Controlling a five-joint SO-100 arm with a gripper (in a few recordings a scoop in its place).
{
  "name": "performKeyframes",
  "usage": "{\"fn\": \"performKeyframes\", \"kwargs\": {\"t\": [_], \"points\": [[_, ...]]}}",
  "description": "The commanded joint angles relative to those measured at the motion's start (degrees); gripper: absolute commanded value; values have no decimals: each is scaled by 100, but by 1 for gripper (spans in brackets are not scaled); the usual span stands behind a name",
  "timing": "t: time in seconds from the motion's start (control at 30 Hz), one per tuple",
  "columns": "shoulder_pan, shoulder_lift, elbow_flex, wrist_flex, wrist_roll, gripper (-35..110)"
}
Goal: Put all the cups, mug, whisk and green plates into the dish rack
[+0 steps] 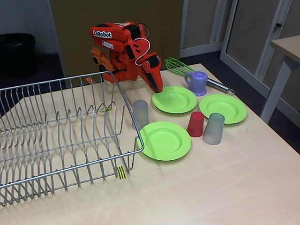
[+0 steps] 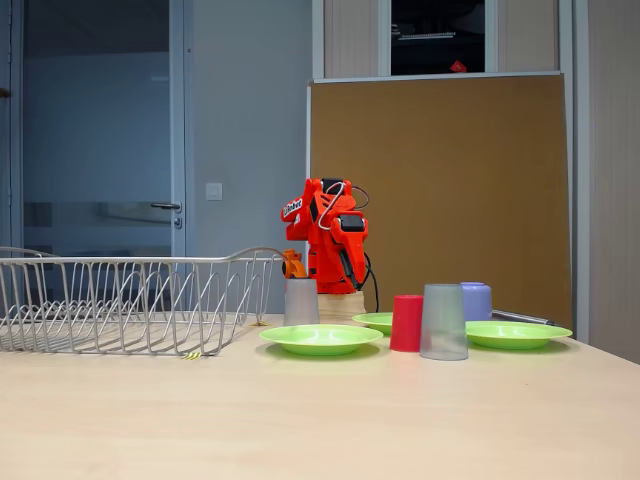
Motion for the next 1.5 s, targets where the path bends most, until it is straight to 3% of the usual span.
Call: {"fn": "performKeyframes", "kwargs": {"t": [0.0,1.17,1.3,1.47], "points": [[-62,114,35,88,18,0],[-62,114,35,88,18,0],[-431,123,35,88,-853,0],[62,132,-352,229,-923,0]]}}
